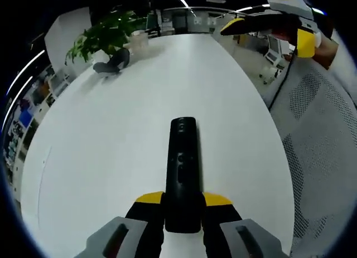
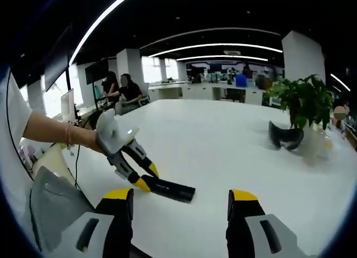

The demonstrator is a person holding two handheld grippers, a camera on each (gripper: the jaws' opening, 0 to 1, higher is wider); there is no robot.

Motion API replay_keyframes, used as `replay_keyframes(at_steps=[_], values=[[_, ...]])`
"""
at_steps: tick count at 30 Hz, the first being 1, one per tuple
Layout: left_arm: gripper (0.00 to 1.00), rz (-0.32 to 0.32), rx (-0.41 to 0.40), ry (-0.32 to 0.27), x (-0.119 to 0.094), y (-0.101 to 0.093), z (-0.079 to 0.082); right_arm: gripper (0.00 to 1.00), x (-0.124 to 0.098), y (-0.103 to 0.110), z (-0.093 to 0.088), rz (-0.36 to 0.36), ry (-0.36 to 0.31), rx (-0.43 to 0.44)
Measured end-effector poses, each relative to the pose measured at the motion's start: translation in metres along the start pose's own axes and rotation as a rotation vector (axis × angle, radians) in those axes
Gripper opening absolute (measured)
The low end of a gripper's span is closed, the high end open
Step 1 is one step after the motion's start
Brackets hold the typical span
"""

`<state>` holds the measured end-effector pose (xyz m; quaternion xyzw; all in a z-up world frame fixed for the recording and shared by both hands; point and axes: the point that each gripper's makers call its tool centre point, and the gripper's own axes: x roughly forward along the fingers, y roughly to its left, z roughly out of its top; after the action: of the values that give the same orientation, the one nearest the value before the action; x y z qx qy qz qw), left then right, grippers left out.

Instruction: Press the specified remote control buttons in sequence, fully releasing each button before pressing the next.

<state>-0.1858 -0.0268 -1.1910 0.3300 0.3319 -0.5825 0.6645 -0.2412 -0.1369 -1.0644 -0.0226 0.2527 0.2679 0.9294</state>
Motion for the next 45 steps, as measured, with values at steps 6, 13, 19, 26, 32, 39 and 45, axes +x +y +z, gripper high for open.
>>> replay_keyframes(at_steps=[6,13,19,26,32,39,45], values=[[0.24,-0.006,0.007,0.001,-0.002,-0.015,-0.002,0.65,0.002,0.004,-0.003,0.025,0.015,-0.013],[0.24,-0.016,0.019,-0.006,-0.004,-0.035,-0.001,0.59,0.003,0.007,-0.007,0.056,0.031,-0.038],[0.24,-0.025,0.027,-0.015,-0.004,-0.053,0.002,0.54,0.007,0.011,-0.01,0.09,0.054,-0.067],[0.24,-0.033,0.033,-0.022,-0.004,-0.069,0.004,0.45,0.015,0.019,-0.021,0.171,0.119,-0.156],[0.24,-0.05,0.057,-0.014,-0.004,-0.081,0.004,0.34,0.024,0.023,-0.038,0.276,0.228,-0.269],[0.24,-0.056,0.068,0.005,-0.004,-0.09,0.003,0.24,0.029,0.024,-0.061,0.382,0.37,-0.399],[0.24,-0.051,0.057,0.016,-0.004,-0.097,0.002,0.13,0.031,0.023,-0.079,0.439,0.466,-0.523]])
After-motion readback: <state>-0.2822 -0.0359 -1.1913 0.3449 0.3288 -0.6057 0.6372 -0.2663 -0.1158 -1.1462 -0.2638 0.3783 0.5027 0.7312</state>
